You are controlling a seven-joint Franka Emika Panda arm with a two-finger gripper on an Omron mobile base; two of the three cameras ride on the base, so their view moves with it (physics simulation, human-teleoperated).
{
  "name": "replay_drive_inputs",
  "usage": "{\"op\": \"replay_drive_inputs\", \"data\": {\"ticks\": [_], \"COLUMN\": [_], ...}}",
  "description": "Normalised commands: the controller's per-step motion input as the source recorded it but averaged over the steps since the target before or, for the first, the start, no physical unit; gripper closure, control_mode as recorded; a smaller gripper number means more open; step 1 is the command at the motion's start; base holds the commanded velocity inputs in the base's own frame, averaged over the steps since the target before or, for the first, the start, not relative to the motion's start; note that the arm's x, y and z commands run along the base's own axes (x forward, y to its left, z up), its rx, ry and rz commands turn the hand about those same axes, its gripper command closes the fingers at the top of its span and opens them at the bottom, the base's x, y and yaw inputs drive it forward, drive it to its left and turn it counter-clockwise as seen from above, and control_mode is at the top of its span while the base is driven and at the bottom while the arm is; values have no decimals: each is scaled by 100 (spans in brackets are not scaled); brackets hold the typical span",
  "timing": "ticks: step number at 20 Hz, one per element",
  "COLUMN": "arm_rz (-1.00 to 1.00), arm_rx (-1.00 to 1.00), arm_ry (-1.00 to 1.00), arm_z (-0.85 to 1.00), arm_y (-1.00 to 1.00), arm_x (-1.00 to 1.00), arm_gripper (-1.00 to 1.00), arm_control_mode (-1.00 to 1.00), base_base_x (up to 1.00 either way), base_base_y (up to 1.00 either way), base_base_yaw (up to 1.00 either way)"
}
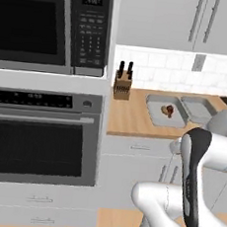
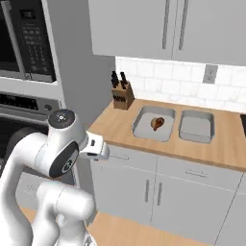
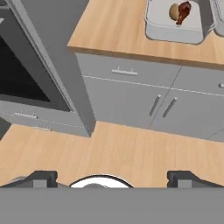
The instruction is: Place one sweet potato and one chicken drumstick in each tupperware on the nearby counter, to pack two identical lunches.
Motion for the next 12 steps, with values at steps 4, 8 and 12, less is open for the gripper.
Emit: {"op": "replay_drive_inputs", "data": {"ticks": [4, 8, 12], "arm_rz": [0, 0, 0], "arm_rx": [0, 0, 0], "arm_ry": [0, 0, 0], "arm_z": [0, 0, 0], "arm_y": [0, 0, 0], "arm_x": [0, 0, 0], "arm_gripper": [-100, -100, -100], "arm_control_mode": [100, 100, 100], "base_base_x": [-57, -71, -63], "base_base_y": [56, 94, 100], "base_base_yaw": [77, 66, 46]}}
